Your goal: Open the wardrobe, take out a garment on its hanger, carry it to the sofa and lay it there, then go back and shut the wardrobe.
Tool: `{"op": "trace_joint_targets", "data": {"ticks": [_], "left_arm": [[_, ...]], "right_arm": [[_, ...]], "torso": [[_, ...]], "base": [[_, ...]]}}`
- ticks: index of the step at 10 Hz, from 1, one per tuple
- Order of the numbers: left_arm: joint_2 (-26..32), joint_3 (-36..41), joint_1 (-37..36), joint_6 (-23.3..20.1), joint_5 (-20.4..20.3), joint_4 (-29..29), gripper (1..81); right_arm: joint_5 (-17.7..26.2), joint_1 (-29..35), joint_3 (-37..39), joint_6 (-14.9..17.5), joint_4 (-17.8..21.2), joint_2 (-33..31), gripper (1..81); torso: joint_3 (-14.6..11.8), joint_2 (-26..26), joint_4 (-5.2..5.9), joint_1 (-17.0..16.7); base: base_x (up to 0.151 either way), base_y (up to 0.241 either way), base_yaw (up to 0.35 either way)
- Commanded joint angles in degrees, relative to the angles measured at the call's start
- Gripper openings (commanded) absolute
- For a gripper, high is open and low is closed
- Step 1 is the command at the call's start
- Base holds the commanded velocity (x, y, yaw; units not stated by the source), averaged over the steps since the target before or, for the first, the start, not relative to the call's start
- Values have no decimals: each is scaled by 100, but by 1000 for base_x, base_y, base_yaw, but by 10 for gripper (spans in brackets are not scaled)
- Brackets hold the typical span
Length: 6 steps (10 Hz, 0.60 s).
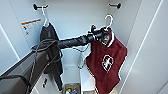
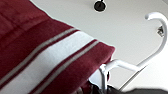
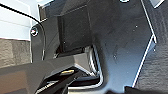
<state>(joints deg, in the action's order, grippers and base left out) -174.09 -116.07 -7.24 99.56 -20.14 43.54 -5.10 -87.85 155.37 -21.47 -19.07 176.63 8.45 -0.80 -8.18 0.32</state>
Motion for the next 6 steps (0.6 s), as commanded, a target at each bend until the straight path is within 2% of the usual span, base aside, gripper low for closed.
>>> {"op": "trace_joint_targets", "data": {"ticks": [1,6], "left_arm": [[6,93,-1275,-86,-245,-31,10],[32,163,-1275,-86,-298,-30,10]], "right_arm": [[272,184,-26,20,8,15,811],[272,184,-34,20,17,15,811]], "torso": [[0,0,-2,0],[0,0,0,2]], "base": [[-112,0,0],[-120,0,0]]}}
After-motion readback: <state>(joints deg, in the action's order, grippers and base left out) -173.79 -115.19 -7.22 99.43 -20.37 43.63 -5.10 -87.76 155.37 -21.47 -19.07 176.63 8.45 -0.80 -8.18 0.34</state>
